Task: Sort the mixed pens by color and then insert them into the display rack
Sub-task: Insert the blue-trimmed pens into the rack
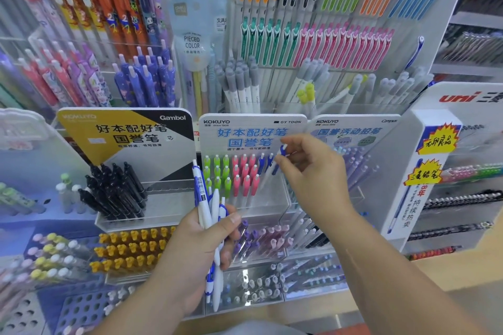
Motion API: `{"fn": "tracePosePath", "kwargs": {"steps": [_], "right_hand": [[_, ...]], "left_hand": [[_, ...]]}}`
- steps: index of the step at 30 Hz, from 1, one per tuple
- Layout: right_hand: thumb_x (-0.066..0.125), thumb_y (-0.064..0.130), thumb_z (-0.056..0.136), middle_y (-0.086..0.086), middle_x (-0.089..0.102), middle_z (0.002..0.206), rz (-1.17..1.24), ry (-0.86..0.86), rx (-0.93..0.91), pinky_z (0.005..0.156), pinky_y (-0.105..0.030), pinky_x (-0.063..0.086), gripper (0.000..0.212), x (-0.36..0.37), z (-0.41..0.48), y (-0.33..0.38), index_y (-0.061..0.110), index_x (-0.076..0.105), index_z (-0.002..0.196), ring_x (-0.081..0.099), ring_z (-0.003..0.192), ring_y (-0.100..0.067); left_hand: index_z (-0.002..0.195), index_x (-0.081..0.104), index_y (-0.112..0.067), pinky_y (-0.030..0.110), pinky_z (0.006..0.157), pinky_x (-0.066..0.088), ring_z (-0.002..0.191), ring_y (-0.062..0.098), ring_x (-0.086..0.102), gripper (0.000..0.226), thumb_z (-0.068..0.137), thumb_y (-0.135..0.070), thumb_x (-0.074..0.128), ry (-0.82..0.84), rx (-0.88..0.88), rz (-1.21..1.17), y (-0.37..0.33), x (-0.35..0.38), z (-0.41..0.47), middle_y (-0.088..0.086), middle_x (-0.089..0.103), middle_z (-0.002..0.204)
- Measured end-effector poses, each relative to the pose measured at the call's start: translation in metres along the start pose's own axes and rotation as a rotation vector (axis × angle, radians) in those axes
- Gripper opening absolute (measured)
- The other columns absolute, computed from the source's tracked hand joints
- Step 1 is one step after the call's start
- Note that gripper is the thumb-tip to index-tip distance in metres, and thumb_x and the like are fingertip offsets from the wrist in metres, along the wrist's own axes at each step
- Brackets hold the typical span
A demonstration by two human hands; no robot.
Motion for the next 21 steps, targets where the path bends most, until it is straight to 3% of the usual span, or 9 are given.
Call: {"fn": "tracePosePath", "kwargs": {"steps": [9,21], "right_hand": [[0.080,0.014,0.081,0.006,0.066,0.082,-0.157,0.088,-0.030,0.075,-0.037,0.058,0.024,0.025,-0.004,-0.007,0.018,0.071,0.103,0.063,0.073,-0.012],[0.079,0.017,0.080,0.003,0.068,0.084,-0.304,0.182,-0.055,0.072,-0.036,0.056,0.024,0.035,-0.006,-0.007,0.016,0.069,0.102,0.060,0.071,-0.014]], "left_hand": [[0.099,0.063,-0.007,0.027,0.047,0.034,0.047,0.019,0.037,0.009,0.091,-0.010,0.066,-0.012,0.008,-0.023,-0.002,-0.001,-0.003,0.010,0.057,0.067],[0.103,0.061,-0.005,0.028,0.046,0.038,0.047,0.019,0.037,0.019,0.089,-0.016,0.067,0.008,0.014,-0.023,-0.005,-0.004,-0.005,0.011,0.056,0.069]]}}
Point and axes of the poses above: each hand's wrist, its own z-axis towards the middle knuckle, its own x-axis out of the palm, y = z × x, the point moved 5 cm from there along z, towards the middle knuckle
